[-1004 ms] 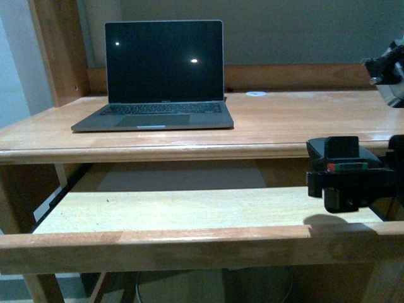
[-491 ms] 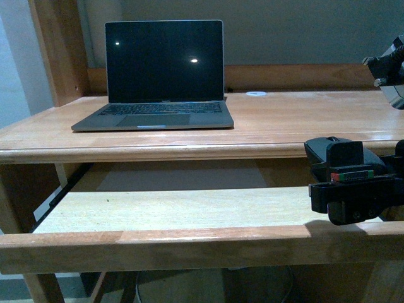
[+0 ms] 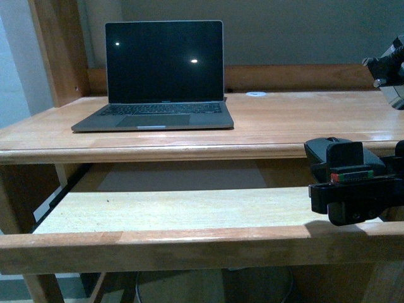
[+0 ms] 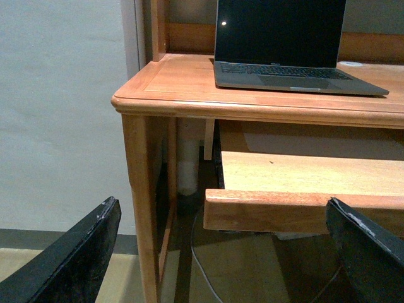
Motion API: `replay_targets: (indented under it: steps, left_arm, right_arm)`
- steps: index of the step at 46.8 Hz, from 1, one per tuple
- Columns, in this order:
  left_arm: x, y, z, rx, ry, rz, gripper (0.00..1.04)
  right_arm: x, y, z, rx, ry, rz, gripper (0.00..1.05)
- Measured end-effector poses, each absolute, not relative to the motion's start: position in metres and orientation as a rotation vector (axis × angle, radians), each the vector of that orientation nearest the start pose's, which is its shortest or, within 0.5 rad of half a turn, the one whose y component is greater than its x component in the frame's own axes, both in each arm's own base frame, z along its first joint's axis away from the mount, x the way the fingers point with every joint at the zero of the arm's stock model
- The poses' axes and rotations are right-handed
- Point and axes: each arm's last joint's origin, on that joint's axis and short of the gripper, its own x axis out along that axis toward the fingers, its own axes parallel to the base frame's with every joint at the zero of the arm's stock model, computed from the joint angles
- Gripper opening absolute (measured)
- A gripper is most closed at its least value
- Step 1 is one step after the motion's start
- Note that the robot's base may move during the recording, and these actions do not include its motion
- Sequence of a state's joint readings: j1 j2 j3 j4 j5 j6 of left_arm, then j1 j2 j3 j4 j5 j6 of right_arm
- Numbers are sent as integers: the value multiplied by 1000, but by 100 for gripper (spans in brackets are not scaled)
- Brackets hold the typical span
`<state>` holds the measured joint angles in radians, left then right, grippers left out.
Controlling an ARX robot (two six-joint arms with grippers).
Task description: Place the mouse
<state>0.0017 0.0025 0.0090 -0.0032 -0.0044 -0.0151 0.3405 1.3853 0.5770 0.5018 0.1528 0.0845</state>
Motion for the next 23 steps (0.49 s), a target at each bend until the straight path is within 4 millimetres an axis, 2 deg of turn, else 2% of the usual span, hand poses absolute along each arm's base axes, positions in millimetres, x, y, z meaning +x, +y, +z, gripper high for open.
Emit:
replay_targets:
  steps: [23]
  left_arm:
    - [97, 0, 166, -15, -5, 3, 98]
  right_arm:
    - [261, 88, 198, 9, 304, 174, 64]
